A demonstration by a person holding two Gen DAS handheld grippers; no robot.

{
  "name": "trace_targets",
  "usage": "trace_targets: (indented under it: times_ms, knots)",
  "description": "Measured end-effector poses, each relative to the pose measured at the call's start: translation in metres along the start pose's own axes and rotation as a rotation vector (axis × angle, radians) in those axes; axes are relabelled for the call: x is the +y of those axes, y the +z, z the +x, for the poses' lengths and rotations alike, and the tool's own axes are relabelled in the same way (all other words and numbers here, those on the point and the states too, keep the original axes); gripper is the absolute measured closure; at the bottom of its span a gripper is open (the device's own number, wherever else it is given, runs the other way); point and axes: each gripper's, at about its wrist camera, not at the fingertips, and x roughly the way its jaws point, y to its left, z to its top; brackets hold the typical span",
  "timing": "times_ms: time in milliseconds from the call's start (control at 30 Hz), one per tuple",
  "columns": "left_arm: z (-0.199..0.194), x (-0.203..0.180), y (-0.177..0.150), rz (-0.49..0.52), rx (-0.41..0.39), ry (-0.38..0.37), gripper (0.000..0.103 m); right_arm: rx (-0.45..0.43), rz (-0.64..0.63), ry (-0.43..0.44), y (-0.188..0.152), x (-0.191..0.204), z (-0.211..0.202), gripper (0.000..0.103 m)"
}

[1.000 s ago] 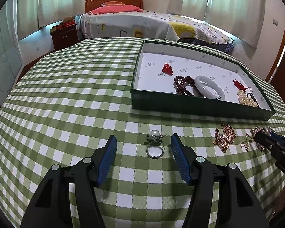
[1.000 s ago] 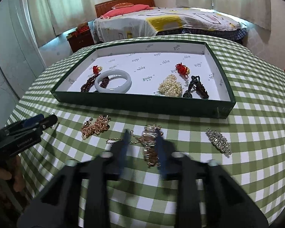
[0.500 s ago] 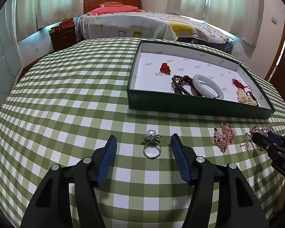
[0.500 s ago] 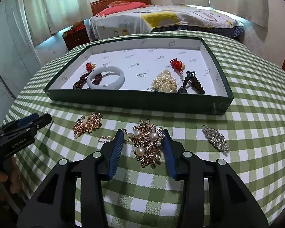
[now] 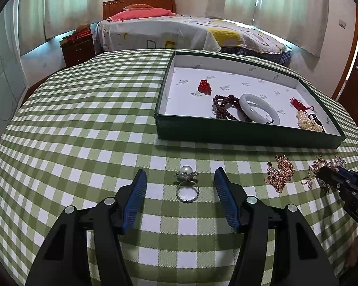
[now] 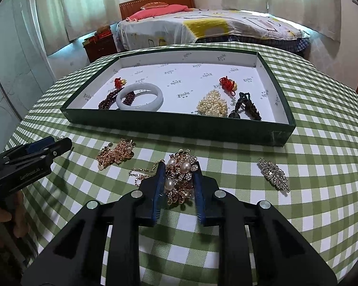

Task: Organize jewelry
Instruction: 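Grasp the silver pearl ring with the left tool, then carry the ring with the left tool while the right tool carries the pearl brooch into the tray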

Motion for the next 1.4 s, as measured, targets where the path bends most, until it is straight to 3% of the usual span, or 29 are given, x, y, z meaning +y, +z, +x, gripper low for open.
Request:
trace_targets:
  times_ms: [133,367,500,567,967,1400]
  knots:
    - [0.001,-0.001,0.0,0.005,-0.003,0.0,0.049,0.004,0.001,0.003,-0.001,0.0,0.001,0.08]
    - [-0.003,0.0,-0.004,0.02,-0.021,0.009,0.081,0.003,0.005,0.006,-0.001,0.0,0.001,0.08]
    - [-0.005,-0.001,-0.005,0.034,-0.024,0.002,0.081,0.004,0.004,0.006,-0.001,0.0,0.001,0.08]
    - [-0.006,0.0,-0.006,0.023,-0.026,-0.049,0.081,0.001,0.005,0.006,-0.001,0.0,0.001,0.08]
    - [-0.012,-0.004,-0.006,0.028,-0.024,-0.036,0.081,-0.037,0.0,0.009,0.004,0.006,-0.013,0.08]
    - [-0.044,-0.008,0.009,-0.003,-0.073,-0.061,0.081,-0.124,-0.01,0.007,0.012,0.009,-0.051,0.08]
